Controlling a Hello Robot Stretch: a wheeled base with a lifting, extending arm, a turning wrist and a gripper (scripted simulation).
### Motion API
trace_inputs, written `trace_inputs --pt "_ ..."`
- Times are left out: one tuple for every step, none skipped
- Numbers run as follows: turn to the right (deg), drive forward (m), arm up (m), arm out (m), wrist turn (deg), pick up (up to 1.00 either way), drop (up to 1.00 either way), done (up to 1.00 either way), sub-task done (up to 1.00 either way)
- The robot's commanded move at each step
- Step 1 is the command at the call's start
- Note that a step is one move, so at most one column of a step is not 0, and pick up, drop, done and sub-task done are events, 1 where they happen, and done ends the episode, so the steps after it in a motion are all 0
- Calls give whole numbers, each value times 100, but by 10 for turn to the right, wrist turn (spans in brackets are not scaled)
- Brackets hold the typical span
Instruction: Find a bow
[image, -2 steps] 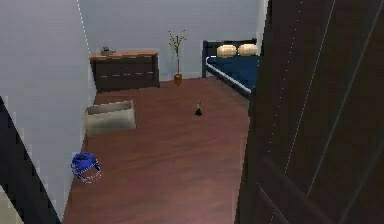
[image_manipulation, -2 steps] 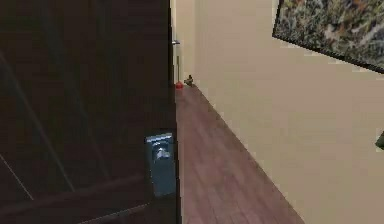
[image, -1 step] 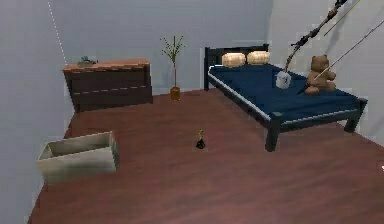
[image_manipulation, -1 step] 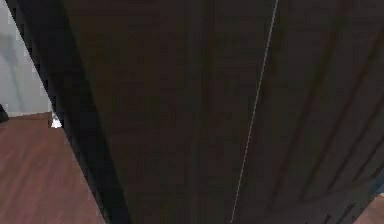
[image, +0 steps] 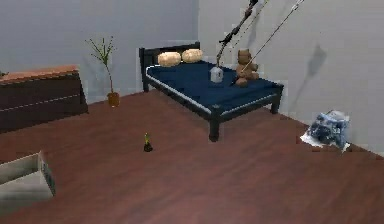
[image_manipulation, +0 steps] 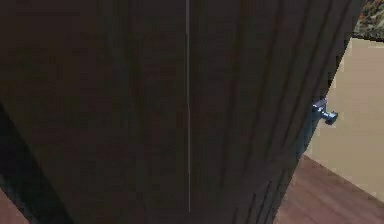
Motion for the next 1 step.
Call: trace_inputs --pt "0 100 0 0 0 0 0 0 0"
